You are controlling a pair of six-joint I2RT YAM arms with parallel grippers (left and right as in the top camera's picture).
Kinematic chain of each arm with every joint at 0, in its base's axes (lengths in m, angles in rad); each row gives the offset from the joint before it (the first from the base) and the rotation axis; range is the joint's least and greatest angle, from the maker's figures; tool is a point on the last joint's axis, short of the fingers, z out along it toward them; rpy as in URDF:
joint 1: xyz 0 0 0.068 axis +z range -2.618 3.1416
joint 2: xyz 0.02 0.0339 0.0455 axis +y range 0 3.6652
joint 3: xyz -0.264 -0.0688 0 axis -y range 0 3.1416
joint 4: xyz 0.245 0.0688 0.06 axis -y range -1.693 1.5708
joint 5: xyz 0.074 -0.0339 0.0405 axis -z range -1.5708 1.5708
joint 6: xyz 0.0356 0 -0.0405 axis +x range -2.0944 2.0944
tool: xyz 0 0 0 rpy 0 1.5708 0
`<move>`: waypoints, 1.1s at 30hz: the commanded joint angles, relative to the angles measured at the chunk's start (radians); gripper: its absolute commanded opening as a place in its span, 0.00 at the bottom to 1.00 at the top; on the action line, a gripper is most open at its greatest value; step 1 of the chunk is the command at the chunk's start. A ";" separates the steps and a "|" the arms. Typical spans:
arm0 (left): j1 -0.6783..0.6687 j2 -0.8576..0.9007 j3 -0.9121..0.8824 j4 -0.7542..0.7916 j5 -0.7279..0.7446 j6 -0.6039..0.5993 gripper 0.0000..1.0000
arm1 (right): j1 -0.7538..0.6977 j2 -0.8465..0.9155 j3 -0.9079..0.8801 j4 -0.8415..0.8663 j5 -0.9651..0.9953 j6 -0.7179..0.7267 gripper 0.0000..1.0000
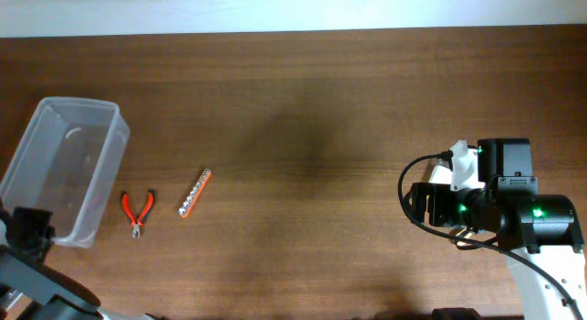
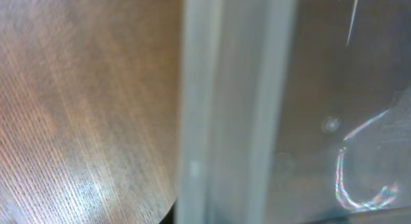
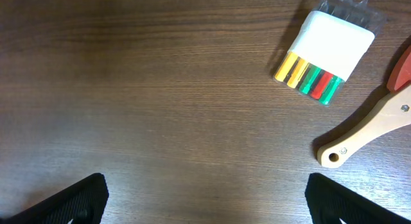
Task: Pack container
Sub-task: 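Grasp the container rim with the left gripper and drag it to table center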
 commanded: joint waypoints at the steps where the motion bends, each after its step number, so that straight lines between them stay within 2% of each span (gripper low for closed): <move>1: -0.066 -0.064 0.102 -0.024 0.057 0.085 0.02 | 0.005 -0.012 0.024 0.000 0.010 -0.007 0.99; 8: -0.251 -0.108 0.285 -0.114 0.071 0.157 0.02 | 0.005 -0.012 0.062 0.003 0.063 -0.006 0.99; 11: -0.351 -0.108 0.347 -0.128 0.146 0.196 0.02 | 0.005 -0.012 0.098 0.002 0.074 -0.006 0.99; 13: -0.425 -0.108 0.369 -0.135 0.192 0.236 0.02 | 0.005 -0.012 0.116 -0.001 0.083 -0.006 0.99; 21: -0.750 -0.108 0.375 -0.172 0.174 0.370 0.02 | 0.005 -0.012 0.170 -0.031 0.198 0.028 0.99; 28: -1.023 -0.108 0.368 -0.219 0.078 0.369 0.02 | 0.002 -0.012 0.174 -0.043 0.206 0.027 0.99; 33: -1.168 -0.105 0.317 -0.173 0.012 0.323 0.02 | -0.039 -0.012 0.176 -0.077 0.205 0.027 0.99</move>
